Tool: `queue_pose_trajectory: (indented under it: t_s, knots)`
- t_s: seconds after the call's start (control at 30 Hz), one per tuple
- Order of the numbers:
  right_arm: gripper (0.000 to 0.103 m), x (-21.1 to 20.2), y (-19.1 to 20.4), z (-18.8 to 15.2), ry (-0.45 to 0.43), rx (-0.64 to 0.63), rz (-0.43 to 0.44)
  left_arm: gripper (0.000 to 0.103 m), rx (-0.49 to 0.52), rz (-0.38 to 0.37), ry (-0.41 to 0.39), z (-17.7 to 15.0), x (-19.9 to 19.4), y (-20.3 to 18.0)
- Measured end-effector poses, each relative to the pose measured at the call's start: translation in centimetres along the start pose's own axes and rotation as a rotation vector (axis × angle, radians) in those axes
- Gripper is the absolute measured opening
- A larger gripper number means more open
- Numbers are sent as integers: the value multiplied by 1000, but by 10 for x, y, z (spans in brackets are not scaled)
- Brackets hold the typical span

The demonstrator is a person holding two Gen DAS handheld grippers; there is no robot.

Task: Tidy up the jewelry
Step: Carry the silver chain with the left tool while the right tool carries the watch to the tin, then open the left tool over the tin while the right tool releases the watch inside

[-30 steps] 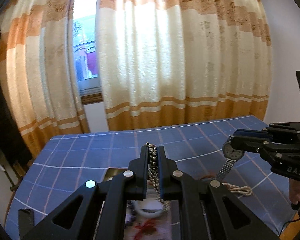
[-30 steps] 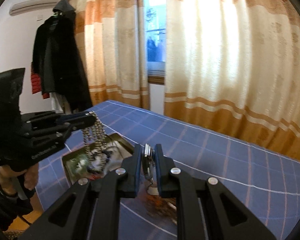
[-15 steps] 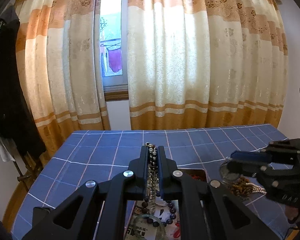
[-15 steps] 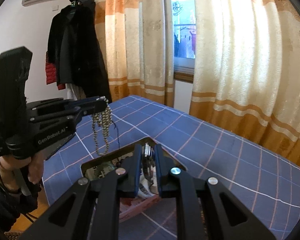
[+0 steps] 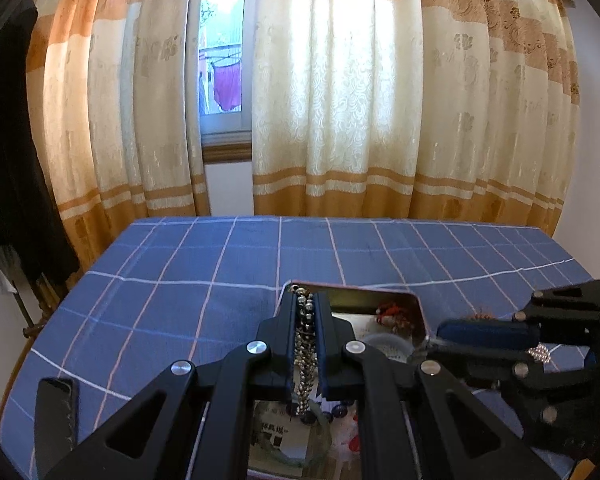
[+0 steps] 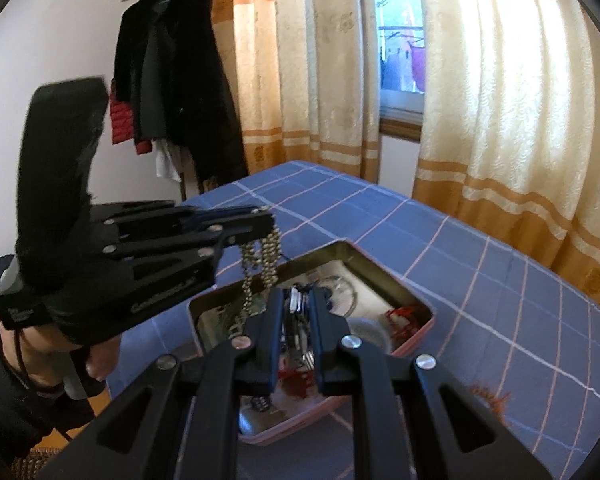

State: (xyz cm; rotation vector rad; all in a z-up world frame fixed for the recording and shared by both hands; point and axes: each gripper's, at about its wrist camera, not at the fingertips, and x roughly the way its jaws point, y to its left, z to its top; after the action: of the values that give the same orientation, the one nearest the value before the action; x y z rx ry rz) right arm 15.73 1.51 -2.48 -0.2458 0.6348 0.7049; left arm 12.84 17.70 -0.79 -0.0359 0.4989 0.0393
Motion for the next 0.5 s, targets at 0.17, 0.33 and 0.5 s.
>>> queue_pose_trajectory:
  t_s: [0.17,0.33,0.5]
  knots:
    - [15,8,9,-16,38,-4,27,8,-9,2,32,-11,8,5]
    - [15,19,8,-31,87,9,46,8,-18,-7,63,-24,14,4]
    - [16,29,6,-38,113,26,51,11,-30,-32,101,-36,17,1]
